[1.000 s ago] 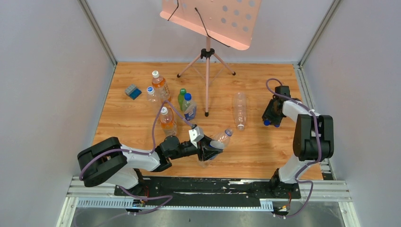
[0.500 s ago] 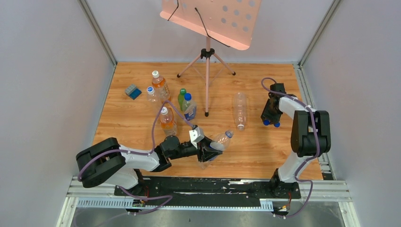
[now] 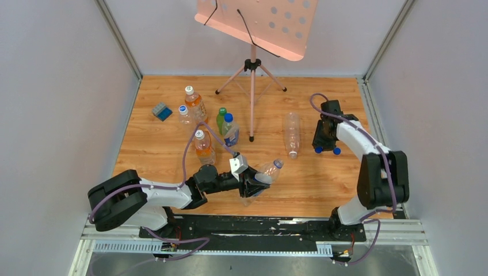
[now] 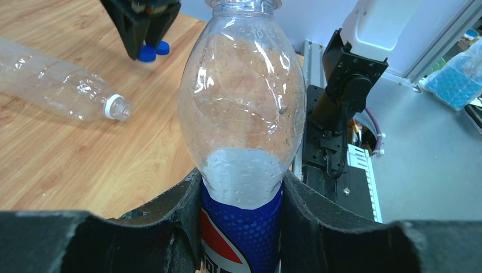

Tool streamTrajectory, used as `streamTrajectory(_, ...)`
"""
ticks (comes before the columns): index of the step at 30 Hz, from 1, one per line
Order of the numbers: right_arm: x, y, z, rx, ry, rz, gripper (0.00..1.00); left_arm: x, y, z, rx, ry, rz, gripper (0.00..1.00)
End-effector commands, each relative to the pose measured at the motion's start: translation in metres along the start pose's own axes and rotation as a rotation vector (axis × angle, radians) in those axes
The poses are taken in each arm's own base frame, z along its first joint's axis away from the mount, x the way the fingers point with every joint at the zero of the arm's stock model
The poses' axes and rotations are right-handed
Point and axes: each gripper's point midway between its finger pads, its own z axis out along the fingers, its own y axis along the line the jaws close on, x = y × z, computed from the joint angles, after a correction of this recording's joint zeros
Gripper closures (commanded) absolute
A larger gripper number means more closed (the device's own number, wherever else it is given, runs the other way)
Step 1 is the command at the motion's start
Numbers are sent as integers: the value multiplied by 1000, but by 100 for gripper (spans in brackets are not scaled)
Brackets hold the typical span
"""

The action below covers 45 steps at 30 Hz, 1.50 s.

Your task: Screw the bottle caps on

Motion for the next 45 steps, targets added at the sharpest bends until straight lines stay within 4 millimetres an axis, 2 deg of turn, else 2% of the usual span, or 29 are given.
streamTrajectory(1,-5,19,-71,-132,-117,-82,85,-14,-2,1,12,-35,42,72)
streamTrajectory(8,12,61,-176,-415,-243,-298,86,-21,-1,0,9,-57,105,74)
streamTrajectory(13,36,88,-250,-721,-317,-494,97,-29,-5,1,48,-98,234,74)
streamTrajectory(16,53,99,-285,-879,-348,-613,98,-34,-8,3,74,-120,282,74)
streamTrajectory(18,65,102,-299,-950,-345,-698,98,-36,-9,6,90,-131,297,74)
streamTrajectory(23,99,114,-312,-1047,-262,-843,98,-40,-16,8,126,-160,300,74)
streamTrajectory(29,127,122,-310,-1097,-172,-956,97,-43,-16,8,124,-165,297,74)
streamTrajectory(40,150,133,-311,-1167,-94,-1050,97,-50,-13,7,95,-161,286,74)
streamTrajectory(45,157,136,-305,-1164,-47,-1088,97,-53,-16,6,98,-143,280,78)
